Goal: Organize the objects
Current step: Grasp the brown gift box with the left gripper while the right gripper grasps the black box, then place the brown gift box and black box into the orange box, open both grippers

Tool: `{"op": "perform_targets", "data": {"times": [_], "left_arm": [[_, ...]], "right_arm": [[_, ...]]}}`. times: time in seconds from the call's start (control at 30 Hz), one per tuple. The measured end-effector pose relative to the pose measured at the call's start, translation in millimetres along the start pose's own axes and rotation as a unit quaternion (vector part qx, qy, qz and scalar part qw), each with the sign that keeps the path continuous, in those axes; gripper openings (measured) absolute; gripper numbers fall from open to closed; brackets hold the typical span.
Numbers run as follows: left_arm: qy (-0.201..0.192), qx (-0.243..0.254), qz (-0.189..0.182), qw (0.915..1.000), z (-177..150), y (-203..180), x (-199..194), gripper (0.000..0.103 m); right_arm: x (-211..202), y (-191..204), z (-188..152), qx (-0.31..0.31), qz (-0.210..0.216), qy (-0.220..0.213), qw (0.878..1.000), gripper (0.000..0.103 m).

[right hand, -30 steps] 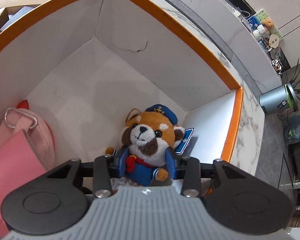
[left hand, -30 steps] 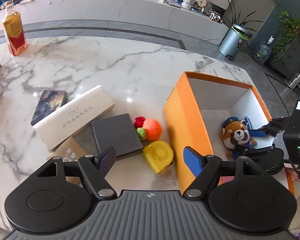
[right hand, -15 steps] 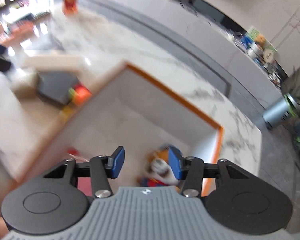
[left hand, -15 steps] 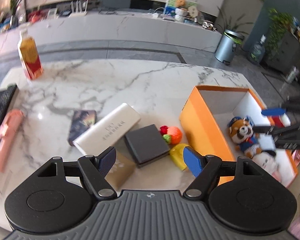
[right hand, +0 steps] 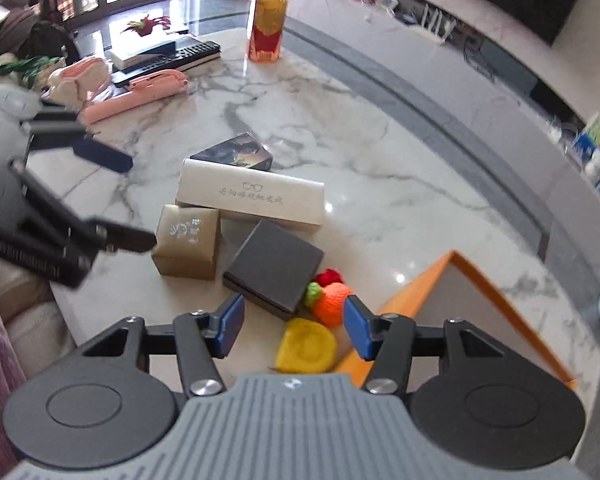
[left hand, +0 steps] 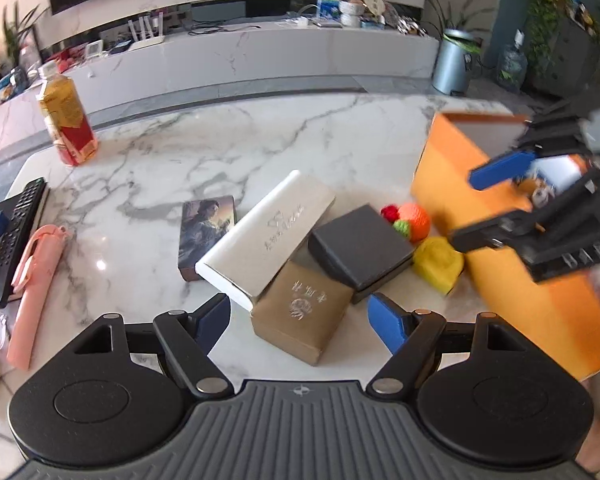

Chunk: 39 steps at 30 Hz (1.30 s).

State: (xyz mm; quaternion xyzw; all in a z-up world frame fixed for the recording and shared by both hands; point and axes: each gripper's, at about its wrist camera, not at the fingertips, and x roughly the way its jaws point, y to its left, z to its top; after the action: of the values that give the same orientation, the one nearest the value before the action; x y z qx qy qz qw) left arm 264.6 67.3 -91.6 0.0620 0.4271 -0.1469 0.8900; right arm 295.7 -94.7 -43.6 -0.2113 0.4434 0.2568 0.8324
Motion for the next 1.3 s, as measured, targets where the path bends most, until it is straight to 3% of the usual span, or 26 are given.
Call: {"op": "perform_targets", "data": {"times": [0.23,0.37,0.6,0.73,0.8,1.17,1.3], "left_arm": [[-0.005,0.022,-0.030,0.9993,-10.0,9.0,27.3,0.090],[-0.001,0.016,-0.047,0.9988,-10.7,14.1,36.6,0.090],[0.008,0.009,-0.053,0.9985,-14.3,17.3,50.1,0.091],[0.009,0.008,-0.065,0.9978,-15.4,17.9,54.8,0.089],[0.012,0.005,-0.070,0.9975,-16.0,17.5,55.5,0.086],[0.012,-0.011,-0.060,0.9980,-21.5,17.4,49.2,0.082],[0.003,-0.037,-0.065,0.9972,-24.8,21.5,40.4,0.081]], "right_arm": [[67.5,-13.4,14.0,0.134,0.034,0.051,0.989,0.060],[88.0,-12.3,19.7,0.148,0.023,0.066,0.986,0.079],[104.5,-11.8,30.0,0.162,0.013,0.086,0.983,0.081],[119.6,-8.6,31.4,0.181,0.009,0.120,0.976,0.082],[124.9,-8.8,30.4,0.187,0.012,0.127,0.974,0.077],[115.0,-8.7,23.3,0.209,0.014,0.122,0.970,0.076],[97.8,-7.7,23.7,0.211,0.018,0.110,0.971,0.076]]}}
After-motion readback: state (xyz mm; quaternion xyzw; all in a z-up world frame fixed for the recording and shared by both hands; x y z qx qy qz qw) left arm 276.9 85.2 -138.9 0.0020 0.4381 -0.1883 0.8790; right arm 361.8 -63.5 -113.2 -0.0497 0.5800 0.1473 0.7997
